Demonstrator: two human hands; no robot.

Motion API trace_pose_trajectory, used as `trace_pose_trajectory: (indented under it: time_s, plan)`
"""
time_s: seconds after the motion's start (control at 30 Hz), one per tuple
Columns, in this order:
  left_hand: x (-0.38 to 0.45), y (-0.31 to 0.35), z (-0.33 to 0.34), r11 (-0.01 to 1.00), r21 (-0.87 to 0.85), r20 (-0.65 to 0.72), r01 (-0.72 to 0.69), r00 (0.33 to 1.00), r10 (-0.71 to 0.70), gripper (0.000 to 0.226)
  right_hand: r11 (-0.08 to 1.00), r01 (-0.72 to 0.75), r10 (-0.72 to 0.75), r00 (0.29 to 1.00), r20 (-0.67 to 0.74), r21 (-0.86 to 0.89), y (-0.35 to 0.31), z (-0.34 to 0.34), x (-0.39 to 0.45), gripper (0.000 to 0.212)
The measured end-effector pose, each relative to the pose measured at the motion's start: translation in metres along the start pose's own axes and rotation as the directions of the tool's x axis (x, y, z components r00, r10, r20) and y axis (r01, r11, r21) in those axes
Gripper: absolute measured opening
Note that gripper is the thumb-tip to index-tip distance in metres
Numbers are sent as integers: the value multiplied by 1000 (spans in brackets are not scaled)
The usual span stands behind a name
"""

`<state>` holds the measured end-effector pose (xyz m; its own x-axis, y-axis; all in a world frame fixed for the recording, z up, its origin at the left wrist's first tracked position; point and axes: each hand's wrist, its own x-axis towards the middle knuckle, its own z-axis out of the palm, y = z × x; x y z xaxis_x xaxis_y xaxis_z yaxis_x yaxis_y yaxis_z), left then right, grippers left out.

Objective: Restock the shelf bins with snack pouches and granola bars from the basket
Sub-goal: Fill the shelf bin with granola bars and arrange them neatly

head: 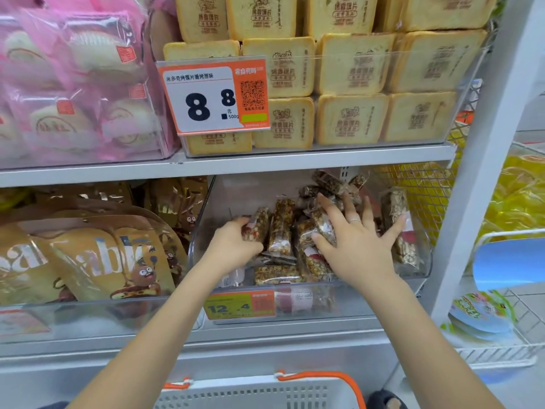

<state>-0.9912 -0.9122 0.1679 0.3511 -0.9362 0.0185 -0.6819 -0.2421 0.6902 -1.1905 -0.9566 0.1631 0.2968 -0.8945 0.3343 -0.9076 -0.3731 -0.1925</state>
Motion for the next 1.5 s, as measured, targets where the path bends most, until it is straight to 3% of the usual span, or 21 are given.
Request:
trace_pose_trajectory:
  time_s: [0.1,0.23,0.3,0.37,0.4,0.5,0.53,0.6,0.67,0.7,0.83,0.97,1.07,1.1,1.13,1.17,1.23,1.27,1.33,1.43,1.5]
  plan:
    - [-5,-1,-4,980,-182,-147,-80,988,53,34,999,9,-8,1000,-28,41,-4,-1,-1,60]
    - [-5,11,-8,853,-492,-256,-174,965,49,33,974,153,-131,982,-135,166,-15,-6,0,65]
    - [-3,27,-5,694,-705,-220,-143,975,-23,27,859,265,-236,964,-121,439,-24,-10,1,69]
    - [-4,50,6,536,-841,-118,-71,992,-54,28,674,241,-285,957,-55,699,-32,-12,0,73]
    - [-5,61,12,486,-873,-71,-37,996,-53,29,633,227,-295,955,-40,740,-33,-11,1,75]
    - [-6,80,26,413,-910,25,31,999,-20,29,736,233,-288,957,-17,636,-20,-12,6,84]
    - [-4,79,27,448,-893,47,35,999,17,29,802,243,-281,960,-15,545,-14,-13,7,87]
    - [-3,75,21,680,-733,93,-24,986,135,35,901,266,-265,963,-49,342,-7,-13,7,90]
    - [-5,73,15,882,-458,204,-115,952,230,42,929,259,-252,966,-60,266,-10,-11,4,91]
    - [-6,72,12,915,-383,258,-129,936,240,42,929,260,-254,965,-56,264,-12,-10,3,91]
    - [-9,56,-11,851,-521,325,68,937,125,40,933,232,-225,973,-56,273,-8,-12,11,68]
    - [0,43,-9,880,-475,152,7,986,74,44,950,166,-139,983,-117,265,-5,-12,12,57]
    - [15,35,-2,788,-612,15,58,998,-62,47,937,144,-88,979,-184,317,-6,-8,11,44]
    - [21,29,-2,832,-552,-11,63,996,-83,56,928,119,-46,977,-207,354,-5,-9,12,38]
    - [26,19,-2,936,-345,27,62,998,-56,68,918,85,6,974,-227,388,-1,-10,15,33]
    - [28,11,-1,997,-45,149,59,988,-51,78,911,46,61,968,-244,410,4,-12,18,28]
    - [29,-6,7,886,458,402,-76,906,-130,76,916,-5,117,959,-258,400,13,-16,23,25]
    - [28,-13,13,816,566,482,-121,851,-209,67,929,11,96,958,-269,369,15,-16,24,26]
    - [24,-17,16,762,625,542,-168,796,-270,57,965,63,17,954,-300,255,14,-12,24,28]
    - [30,-21,13,783,601,544,-158,799,-256,55,985,-15,70,947,-313,174,10,-7,22,24]
    - [33,-21,11,800,580,500,-156,843,-197,55,989,-23,72,938,-339,147,8,-5,19,24]
